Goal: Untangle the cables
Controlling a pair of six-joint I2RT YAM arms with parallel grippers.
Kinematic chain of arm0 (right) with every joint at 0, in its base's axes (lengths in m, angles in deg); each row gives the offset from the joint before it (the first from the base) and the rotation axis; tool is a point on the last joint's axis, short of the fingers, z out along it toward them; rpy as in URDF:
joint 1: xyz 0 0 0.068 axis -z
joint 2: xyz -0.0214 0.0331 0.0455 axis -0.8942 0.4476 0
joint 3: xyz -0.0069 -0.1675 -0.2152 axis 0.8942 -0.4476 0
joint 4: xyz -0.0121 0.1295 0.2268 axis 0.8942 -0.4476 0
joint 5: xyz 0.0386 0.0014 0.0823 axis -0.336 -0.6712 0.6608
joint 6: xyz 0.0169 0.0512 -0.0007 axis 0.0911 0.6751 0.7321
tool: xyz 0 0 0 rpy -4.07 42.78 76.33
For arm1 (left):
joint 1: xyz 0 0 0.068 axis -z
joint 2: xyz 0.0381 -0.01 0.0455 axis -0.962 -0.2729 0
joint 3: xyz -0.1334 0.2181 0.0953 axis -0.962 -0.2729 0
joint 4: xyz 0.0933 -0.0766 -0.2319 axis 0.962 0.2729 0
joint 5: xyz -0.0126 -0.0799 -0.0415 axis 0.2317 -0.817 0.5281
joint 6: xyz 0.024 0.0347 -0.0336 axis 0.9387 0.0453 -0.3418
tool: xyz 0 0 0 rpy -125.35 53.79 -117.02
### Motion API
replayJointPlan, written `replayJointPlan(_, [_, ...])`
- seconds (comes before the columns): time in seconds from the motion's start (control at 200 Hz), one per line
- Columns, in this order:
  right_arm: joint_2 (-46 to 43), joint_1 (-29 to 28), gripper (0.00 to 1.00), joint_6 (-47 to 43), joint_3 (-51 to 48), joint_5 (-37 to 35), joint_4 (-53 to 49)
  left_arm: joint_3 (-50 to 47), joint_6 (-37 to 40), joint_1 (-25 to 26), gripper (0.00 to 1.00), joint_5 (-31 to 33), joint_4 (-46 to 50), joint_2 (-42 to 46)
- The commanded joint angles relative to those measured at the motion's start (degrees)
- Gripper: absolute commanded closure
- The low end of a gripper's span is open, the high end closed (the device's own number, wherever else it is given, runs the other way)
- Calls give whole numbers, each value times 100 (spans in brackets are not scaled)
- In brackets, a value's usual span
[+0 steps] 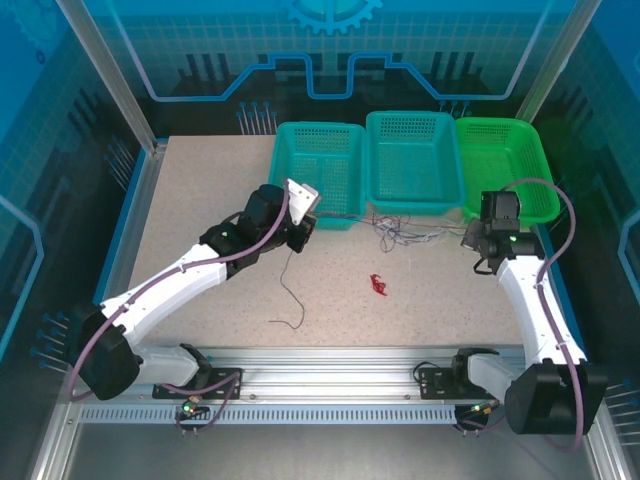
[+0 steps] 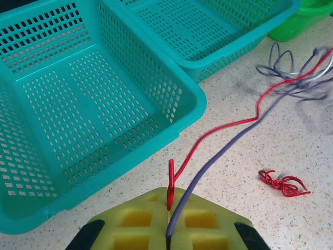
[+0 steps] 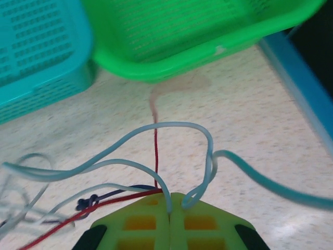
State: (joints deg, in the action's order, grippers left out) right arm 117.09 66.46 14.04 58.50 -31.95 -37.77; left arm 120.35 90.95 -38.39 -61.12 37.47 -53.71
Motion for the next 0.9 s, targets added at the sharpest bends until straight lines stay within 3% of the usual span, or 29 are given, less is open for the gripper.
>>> replayJointPlan(0.0, [-113,-70,100,-89,-18,1393,187,-114,-209,-52,100,-123,145,110])
replayJointPlan(0.09, [-98,-125,100,437,-22,727,-326,-117,-198,-51,100,-56,210,54])
replayJointPlan(0.125, [-115,-70,99,492,-73,802,-416,-122,-173,-52,100,-98,241,43])
replayJointPlan(0.175, [-170,-107,85,356,-218,1370,-315,-177,-170,-45,100,-293,198,39])
replayJointPlan(0.205, [-227,-154,71,359,-329,1770,-220,-248,-168,-44,100,-483,103,38])
replayJointPlan(0.29, [-495,-346,54,308,-715,3030,158,-503,-12,79,100,-1033,-224,18])
replayJointPlan(0.39, [-947,-1052,41,312,-945,3282,641,-720,137,249,100,-1069,-408,-2])
replayJointPlan(0.465, [-1195,-1671,18,325,-1139,3206,1171,-824,172,267,100,-1150,-495,21])
replayJointPlan(0.505, [-1221,-2045,12,326,-1252,3067,1461,-859,225,283,100,-1190,-524,38])
replayJointPlan(0.69, [-281,-3169,10,379,-1351,3089,2437,-828,561,295,100,-1093,-279,27])
replayJointPlan(0.895, [1508,-3824,12,130,-713,2104,2271,-878,542,294,100,-951,-172,65])
